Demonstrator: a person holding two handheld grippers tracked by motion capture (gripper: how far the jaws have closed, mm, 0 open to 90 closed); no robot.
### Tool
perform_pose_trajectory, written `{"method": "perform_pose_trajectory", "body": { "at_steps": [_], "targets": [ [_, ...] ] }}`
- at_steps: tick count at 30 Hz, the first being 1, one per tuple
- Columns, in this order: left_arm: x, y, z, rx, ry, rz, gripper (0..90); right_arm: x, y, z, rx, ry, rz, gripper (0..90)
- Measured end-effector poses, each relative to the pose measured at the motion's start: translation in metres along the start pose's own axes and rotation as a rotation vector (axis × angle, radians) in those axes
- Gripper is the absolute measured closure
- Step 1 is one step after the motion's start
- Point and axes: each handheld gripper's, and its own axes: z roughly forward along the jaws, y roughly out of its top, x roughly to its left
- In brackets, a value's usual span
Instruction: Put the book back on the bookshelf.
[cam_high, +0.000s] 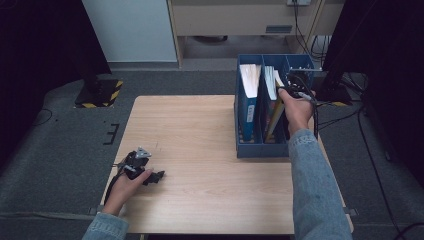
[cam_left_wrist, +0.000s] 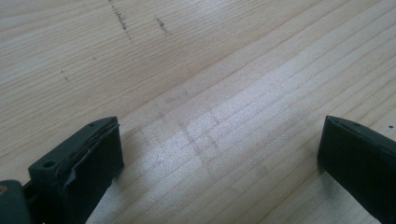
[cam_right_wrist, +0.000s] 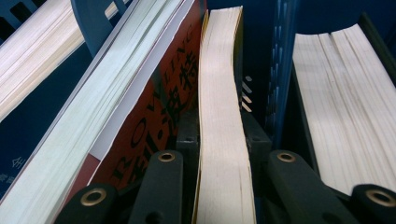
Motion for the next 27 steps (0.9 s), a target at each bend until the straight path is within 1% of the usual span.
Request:
{"method": "perform_pose_trajectory", "body": {
  "at_steps": [10,16,24,27],
  "targets": [
    [0.0000,0.0001,0.0001,0.000,0.000,0.000,0.0,0.0011,-0.0007,0.0014,-0.007,-0.003,-0.007,74.4],
    [0.0000,0.0001,0.0001,-0.001,0.000,0.000,0.0,0.0026,-0.0013,0.0011,0.003,0.001,-0.022,73.8],
    [-0.0001,0.0002,0.0002,0.000,0.001,-0.001,0.0,0.0044,-0.0028,0.0004,0.010,0.011,-0.023,72.9],
    [-0.0001,0.0003,0.0002,0.000,0.001,0.000,0.0,0.0047,-0.0029,0.0006,0.009,0.006,-0.031,73.1]
  ]
}}
